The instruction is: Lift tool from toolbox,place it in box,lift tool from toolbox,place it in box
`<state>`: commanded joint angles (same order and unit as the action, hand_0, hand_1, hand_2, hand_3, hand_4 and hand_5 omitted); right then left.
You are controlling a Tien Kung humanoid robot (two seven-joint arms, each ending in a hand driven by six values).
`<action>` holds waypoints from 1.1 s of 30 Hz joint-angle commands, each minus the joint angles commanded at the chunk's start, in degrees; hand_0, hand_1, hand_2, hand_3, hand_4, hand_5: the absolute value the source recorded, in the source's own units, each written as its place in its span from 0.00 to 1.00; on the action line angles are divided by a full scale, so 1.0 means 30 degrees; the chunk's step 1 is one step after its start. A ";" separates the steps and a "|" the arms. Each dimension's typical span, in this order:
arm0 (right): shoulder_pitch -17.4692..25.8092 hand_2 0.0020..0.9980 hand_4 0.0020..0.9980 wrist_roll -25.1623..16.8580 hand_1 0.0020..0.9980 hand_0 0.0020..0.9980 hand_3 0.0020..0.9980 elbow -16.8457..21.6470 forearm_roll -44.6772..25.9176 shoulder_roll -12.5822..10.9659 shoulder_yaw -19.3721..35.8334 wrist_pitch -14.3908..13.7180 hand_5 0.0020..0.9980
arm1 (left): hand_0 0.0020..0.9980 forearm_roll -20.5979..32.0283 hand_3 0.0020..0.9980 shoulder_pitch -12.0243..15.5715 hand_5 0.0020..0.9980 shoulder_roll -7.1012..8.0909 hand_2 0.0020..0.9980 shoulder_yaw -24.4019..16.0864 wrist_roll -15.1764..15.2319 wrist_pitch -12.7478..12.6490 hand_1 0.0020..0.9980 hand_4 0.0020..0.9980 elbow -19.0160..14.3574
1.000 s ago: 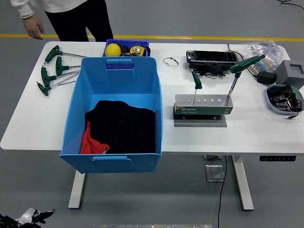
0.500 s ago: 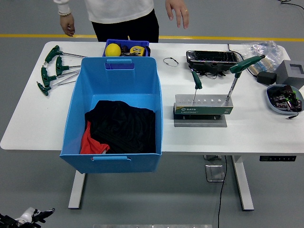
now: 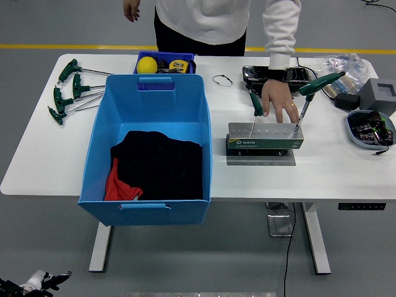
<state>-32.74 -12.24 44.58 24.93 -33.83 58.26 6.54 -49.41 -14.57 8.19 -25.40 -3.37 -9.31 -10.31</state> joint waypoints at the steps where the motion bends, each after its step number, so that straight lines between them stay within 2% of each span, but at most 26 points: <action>1: 0.0007 0.86 1.00 -0.0016 0.85 0.93 0.89 0.0019 0.0004 -0.0001 0.0016 0.0000 1.00 | 0.65 0.0013 0.66 -0.0004 0.70 0.0004 0.68 0.0021 0.0004 0.0000 0.65 0.70 0.0000; 10: 0.0001 0.86 1.00 -0.0036 0.85 0.93 0.88 0.0403 0.0109 -0.0110 -0.0001 -0.0034 1.00 | 0.64 -0.0140 0.66 -0.0019 0.70 0.0017 0.68 -0.0120 -0.0015 0.0009 0.65 0.70 0.0000; 18: -0.0286 0.86 1.00 -0.0010 0.85 0.93 0.88 0.2005 0.0850 -0.0368 -0.0488 -0.0136 1.00 | 0.64 -0.0145 0.66 -0.0045 0.70 0.0005 0.68 -0.0111 -0.0024 -0.0002 0.65 0.70 0.0000; 22: -0.0608 0.86 1.00 -0.0208 0.85 0.93 0.88 0.2920 0.2931 -0.0655 -0.0809 -0.0417 1.00 | 0.64 -0.0062 0.66 -0.0058 0.70 0.0006 0.68 -0.0047 -0.0016 0.0004 0.65 0.70 0.0000; 27: -0.1687 0.86 1.00 -0.1835 0.85 0.93 0.88 0.3410 0.6954 -0.1253 -0.1913 -0.1738 1.00 | 0.64 -0.0060 0.66 -0.0081 0.70 0.0025 0.68 -0.0015 -0.0013 0.0065 0.65 0.70 0.0000; 28: -0.1987 0.84 1.00 -0.2401 0.85 0.92 0.86 0.3436 0.7823 -0.1361 -0.2276 -0.2216 0.88 | 0.64 -0.0054 0.66 -0.0082 0.70 0.0030 0.68 -0.0009 -0.0010 0.0078 0.65 0.70 0.0000; 32: -0.3132 0.84 1.00 -0.3713 0.85 0.92 0.86 0.3197 1.1051 -0.1417 -0.3546 -0.3434 0.88 | 0.64 -0.0016 0.66 -0.0098 0.70 0.0042 0.68 -0.0010 -0.0013 0.0110 0.65 0.70 0.0000; 33: -0.3364 0.85 1.00 -0.3795 0.85 0.93 0.87 0.3108 1.1795 -0.1395 -0.3795 -0.3559 0.83 | 0.65 0.0002 0.66 -0.0100 0.70 0.0047 0.68 -0.0004 -0.0011 0.0117 0.65 0.70 0.0000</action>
<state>-42.83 -23.62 53.90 60.31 -38.02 46.88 -4.14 -49.41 -14.87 8.33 -25.42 -3.40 -8.96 -10.31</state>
